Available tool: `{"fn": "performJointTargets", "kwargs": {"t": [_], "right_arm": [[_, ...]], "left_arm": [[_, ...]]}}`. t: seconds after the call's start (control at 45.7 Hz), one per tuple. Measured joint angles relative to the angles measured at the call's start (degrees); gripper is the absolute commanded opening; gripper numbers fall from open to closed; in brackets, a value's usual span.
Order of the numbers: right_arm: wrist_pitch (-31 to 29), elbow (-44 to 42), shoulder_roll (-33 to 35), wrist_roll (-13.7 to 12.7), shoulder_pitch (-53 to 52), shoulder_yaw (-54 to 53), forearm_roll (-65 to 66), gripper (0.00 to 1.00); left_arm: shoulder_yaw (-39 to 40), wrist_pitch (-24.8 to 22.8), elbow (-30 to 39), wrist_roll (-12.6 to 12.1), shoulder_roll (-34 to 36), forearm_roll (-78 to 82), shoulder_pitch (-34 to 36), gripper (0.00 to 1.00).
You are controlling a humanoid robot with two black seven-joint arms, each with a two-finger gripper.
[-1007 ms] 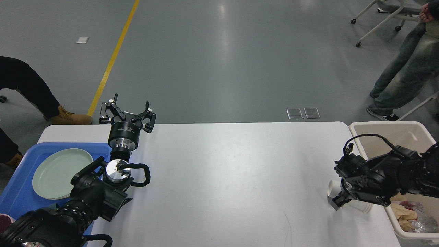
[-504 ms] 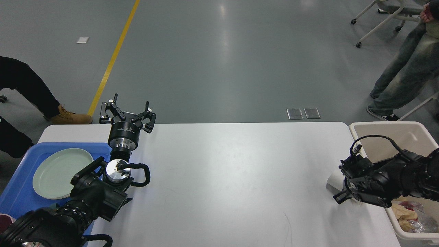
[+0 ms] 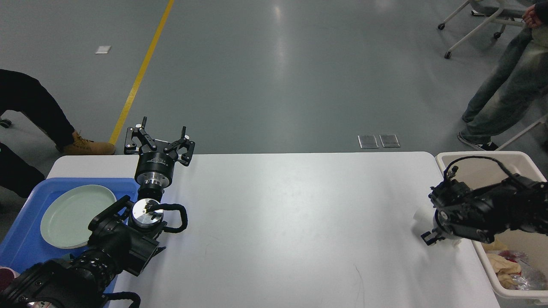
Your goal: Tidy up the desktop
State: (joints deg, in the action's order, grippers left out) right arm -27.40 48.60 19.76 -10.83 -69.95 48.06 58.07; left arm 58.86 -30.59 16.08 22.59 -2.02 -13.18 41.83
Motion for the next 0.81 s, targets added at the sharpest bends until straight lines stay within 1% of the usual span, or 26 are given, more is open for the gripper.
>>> {"fn": "performJointTargets", "kwargs": {"t": [0.088, 0.197, 0.307, 0.394, 0.504, 0.679, 0.81], "right_arm": [[-4.29, 3.96, 3.61, 0.19, -6.3, -0.06, -2.43, 0.0], [-11.31, 8.76, 8.75, 0.25, -15.76, 0.04, -7.17, 0.0], [-19.95, 9.89, 11.53, 0.25, -24.28, 0.82, -13.52, 0.0], [-25.33, 9.8, 12.8, 0.22, -30.04, 2.34, -19.13, 0.0], [-27.3, 9.71, 13.58, 0.19, -36.44, 5.86, -26.34, 0.0], [-27.59, 9.37, 13.76, -0.03, -46.62, 11.56, -36.09, 0.0], [-27.6, 9.06, 13.25, -0.07, -52.94, 13.92, -40.34, 0.0]], "left_arm": [[0.0, 0.0, 0.0, 0.0, 0.0, 0.0, 0.0, 0.97], [-0.01, 0.0, 0.0, 0.0, 0.0, 0.0, 0.0, 0.97], [-0.01, 0.0, 0.0, 0.0, 0.0, 0.0, -0.01, 0.97], [-0.01, 0.0, 0.0, 0.0, 0.0, 0.0, -0.01, 0.97], [-0.01, 0.0, 0.0, 0.0, 0.0, 0.0, -0.01, 0.97], [-0.01, 0.0, 0.0, 0.0, 0.0, 0.0, -0.01, 0.97], [-0.02, 0.0, 0.0, 0.0, 0.0, 0.0, -0.01, 0.97]]}}
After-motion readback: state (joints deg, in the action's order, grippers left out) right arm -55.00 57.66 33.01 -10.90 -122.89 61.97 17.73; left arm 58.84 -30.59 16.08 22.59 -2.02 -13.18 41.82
